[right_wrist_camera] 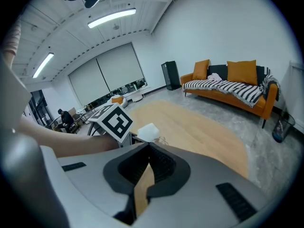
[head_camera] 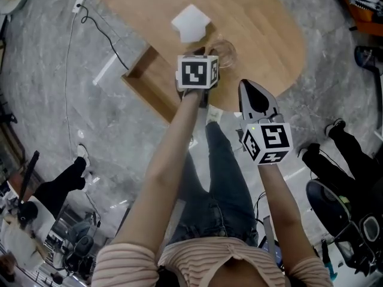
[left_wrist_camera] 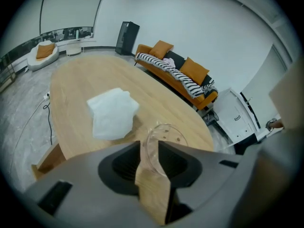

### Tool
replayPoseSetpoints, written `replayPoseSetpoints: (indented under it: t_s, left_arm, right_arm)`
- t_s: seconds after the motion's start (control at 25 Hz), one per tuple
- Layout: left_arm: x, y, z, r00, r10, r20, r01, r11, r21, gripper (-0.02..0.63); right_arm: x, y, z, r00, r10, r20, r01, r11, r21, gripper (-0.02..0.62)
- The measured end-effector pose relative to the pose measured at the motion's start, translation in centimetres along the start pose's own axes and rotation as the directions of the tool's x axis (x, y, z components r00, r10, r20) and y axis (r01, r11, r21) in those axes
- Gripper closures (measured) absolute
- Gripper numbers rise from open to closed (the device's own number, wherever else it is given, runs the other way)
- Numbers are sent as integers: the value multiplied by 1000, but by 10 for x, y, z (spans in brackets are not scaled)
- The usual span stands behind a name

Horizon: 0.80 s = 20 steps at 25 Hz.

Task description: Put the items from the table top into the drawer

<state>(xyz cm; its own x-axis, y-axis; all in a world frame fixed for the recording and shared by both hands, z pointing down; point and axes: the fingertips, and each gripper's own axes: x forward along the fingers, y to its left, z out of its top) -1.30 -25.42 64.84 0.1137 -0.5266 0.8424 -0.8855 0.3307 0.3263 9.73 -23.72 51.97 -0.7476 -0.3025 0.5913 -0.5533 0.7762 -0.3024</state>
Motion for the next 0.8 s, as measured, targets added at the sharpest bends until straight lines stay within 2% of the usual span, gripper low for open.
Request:
replayPoseSetpoints:
  t_s: [0.28,0.48,0.6,0.68,0.8]
  left_arm:
    - [16,1,-2,997,46,-55,-44,999,25,509]
    - [21,1,0,995,78,-63,-77,997,22,512]
    - [20,3,1,992,105,-63,-104,994,17,549]
    - [18,4,1,991,120,-61,-119,993,24,552]
    - [23,0,1,993,111,-42,-109,993,38,561]
  right_arm:
    - [-1,-6,-3,1000,-5,0,5,1000,8,586]
    - [-2,-13,-2,1000,-9,-4,9,1000,11,586]
    - [-2,-17,-5,1000,-14,-13,14,1000,14,586]
    - [-2,-19,-7,1000,-18,-21,18,1000,16,586]
    - [-2,-20,-8,999,-23,-28,24,1000,16,586]
